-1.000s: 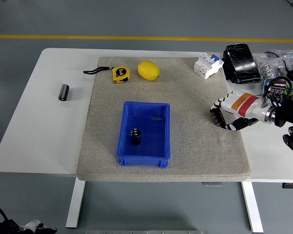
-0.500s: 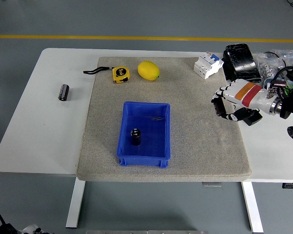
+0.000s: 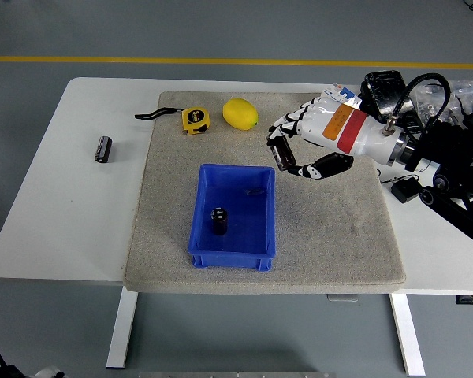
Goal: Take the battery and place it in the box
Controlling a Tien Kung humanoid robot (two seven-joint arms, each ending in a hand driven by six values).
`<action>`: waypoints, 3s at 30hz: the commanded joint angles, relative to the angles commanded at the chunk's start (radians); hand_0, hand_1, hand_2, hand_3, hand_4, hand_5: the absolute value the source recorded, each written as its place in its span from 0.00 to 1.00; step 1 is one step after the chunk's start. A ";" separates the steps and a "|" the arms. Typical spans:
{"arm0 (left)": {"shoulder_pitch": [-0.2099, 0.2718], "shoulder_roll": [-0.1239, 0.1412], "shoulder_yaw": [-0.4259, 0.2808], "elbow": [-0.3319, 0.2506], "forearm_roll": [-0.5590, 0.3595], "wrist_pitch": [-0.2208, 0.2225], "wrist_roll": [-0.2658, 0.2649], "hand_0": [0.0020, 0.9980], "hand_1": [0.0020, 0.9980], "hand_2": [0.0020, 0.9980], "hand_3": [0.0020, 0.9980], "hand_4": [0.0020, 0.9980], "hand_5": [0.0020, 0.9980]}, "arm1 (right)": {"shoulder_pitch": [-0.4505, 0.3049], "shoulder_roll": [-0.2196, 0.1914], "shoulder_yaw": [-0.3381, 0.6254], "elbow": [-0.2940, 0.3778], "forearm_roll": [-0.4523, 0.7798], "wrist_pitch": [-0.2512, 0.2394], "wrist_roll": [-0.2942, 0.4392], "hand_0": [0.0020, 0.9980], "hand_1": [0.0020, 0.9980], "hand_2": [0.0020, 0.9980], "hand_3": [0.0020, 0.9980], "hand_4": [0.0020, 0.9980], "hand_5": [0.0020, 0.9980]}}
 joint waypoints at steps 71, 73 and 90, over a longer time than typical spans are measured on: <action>-0.001 -0.014 -0.040 0.000 0.036 0.000 0.016 0.75 0.73 0.77 0.57 0.61 0.54 | -0.407 -0.183 0.866 0.219 0.998 0.302 -0.403 0.82 0.81 0.86 0.91 1.00 0.80; 0.006 -0.018 -0.010 0.006 -0.018 0.016 0.003 0.75 0.73 0.77 0.57 0.61 0.54 | -0.447 -0.175 0.929 0.234 1.089 0.289 -0.430 0.82 0.81 0.86 0.91 1.00 0.80; 0.007 -0.031 -0.024 0.019 -0.014 0.023 -0.009 0.75 0.73 0.77 0.57 0.61 0.54 | -0.661 -0.086 0.969 0.276 1.489 0.341 -0.440 0.86 0.83 0.87 0.92 1.00 0.86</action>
